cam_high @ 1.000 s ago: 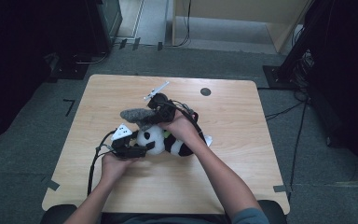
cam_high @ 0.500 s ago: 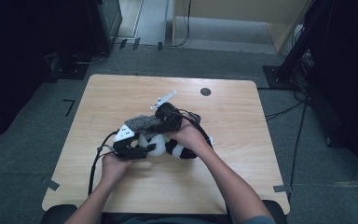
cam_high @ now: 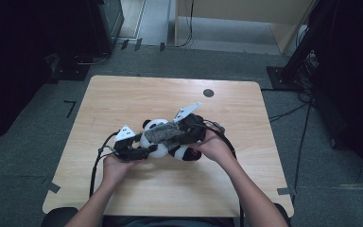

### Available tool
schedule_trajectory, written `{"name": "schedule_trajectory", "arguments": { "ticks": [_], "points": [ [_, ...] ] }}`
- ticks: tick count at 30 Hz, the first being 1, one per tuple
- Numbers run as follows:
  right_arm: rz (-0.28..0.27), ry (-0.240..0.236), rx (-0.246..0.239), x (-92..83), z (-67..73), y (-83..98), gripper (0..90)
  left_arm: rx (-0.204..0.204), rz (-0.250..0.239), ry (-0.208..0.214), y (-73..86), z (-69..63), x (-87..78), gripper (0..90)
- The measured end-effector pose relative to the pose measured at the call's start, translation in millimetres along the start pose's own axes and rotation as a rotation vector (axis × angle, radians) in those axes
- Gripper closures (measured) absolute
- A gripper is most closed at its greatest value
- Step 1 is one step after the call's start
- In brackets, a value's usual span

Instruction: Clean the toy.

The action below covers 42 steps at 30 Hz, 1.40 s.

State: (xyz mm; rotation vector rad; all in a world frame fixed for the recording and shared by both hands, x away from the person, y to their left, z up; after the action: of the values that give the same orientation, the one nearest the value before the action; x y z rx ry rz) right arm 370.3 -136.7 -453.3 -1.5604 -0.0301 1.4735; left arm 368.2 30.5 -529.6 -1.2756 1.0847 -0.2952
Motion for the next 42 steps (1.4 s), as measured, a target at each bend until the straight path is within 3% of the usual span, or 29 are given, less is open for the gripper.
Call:
{"name": "schedule_trajectory", "arguments": {
  "ticks": [5,9,12,13,15,18,22,24,25,30,34,39,42],
  "points": [
    [-0.031,-0.025,0.025,-9.0,-6.1,9.9,70.6,0.000,-0.007,0.003,0.3,-0.5,0.3,23.2],
    [-0.039,-0.003,0.023,-13.2,-7.3,7.9,71.0,0.005,-0.015,0.009,0.7,0.3,0.1,23.2],
    [-0.068,0.000,0.071,-18.3,-5.8,-1.1,72.2,0.016,-0.023,0.003,1.1,-0.1,0.2,23.2],
    [-0.099,0.012,0.080,-20.8,-2.7,-11.3,72.6,0.016,-0.022,0.000,1.0,-0.4,0.2,23.4],
    [-0.112,0.018,0.082,-20.8,-0.1,-16.8,72.7,0.015,-0.020,-0.003,0.8,-0.7,0.0,23.6],
    [-0.135,0.018,0.078,-13.3,8.9,-32.4,72.9,0.015,-0.022,-0.006,0.4,-1.2,-0.4,24.0],
    [-0.123,0.011,0.071,13.2,19.1,-41.2,72.7,0.023,-0.032,-0.006,0.4,-1.4,-0.7,24.5],
    [-0.093,0.022,0.064,26.2,23.0,-39.2,72.8,0.018,-0.029,-0.008,0.8,-1.8,-0.8,24.8],
    [-0.088,0.048,0.031,32.5,25.2,-36.1,72.8,0.013,-0.025,-0.008,1.1,-1.5,-0.9,25.1],
    [-0.078,0.018,0.023,30.2,27.1,-25.7,72.7,0.011,-0.018,-0.008,1.3,-1.6,-1.1,25.7],
    [-0.022,0.009,-0.025,24.4,25.3,2.3,72.9,-0.006,-0.020,-0.005,1.1,-1.1,-1.0,26.3],
    [-0.049,-0.019,-0.045,16.4,24.4,17.7,72.9,0.013,-0.002,-0.014,1.6,-2.5,-1.5,28.2],
    [-0.079,-0.011,-0.060,9.9,23.3,23.2,73.0,0.008,0.006,-0.014,1.6,-2.4,-1.9,28.9]
  ]
}}
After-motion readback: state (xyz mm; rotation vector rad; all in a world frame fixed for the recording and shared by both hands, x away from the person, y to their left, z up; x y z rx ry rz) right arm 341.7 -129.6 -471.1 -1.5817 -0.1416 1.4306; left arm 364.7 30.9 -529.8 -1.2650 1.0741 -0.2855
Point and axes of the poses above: each handheld gripper's, and its own axes: x roughly forward along the jaws, y roughly out of its underside, z roughly to its left, the point moved 7 cm from there along x, roughly forward along the jaws, and after that the axes turned 10 degrees about x, right-handed, at the moved point
